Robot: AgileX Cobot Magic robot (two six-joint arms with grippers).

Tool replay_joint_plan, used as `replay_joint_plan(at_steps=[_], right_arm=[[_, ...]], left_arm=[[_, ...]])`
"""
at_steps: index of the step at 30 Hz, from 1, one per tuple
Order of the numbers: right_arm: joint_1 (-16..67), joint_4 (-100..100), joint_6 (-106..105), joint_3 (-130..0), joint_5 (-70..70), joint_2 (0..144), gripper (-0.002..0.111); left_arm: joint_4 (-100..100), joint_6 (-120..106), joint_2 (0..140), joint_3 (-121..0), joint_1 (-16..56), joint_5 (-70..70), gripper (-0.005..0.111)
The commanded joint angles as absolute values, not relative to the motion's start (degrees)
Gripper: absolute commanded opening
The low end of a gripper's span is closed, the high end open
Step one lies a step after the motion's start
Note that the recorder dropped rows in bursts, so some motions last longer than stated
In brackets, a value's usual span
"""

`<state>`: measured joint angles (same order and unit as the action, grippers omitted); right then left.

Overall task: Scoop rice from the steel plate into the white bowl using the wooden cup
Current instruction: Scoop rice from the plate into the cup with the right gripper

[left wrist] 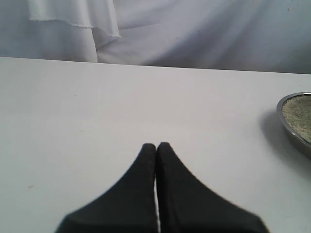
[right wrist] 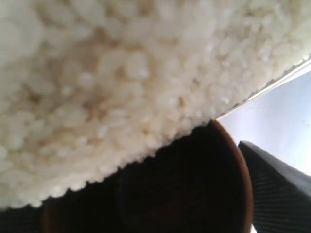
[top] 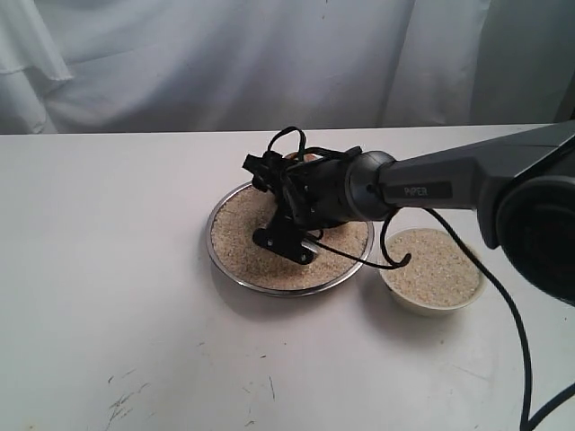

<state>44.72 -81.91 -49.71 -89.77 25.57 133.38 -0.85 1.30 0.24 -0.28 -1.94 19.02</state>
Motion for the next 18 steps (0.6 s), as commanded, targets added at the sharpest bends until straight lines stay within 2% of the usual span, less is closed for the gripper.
replay_joint_plan(at_steps=[1,12,18], right_arm=[[46.3,-78.3,-54.3,-87.7,28.8,133.4,0.0],[47.7,-50.3,-73.5,-87.3,31.5,133.1,0.0],[47.7,-42.0,-78.6,-87.3,33.7,133.1,0.0]], left_arm=[[-0.9,1.3,0.0,0.0,-2.0,18.3,0.0],[-0.9,1.3,0.0,0.0,-2.0,18.3,0.0],[-0.9,1.3,0.0,0.0,-2.0,18.3,0.0]])
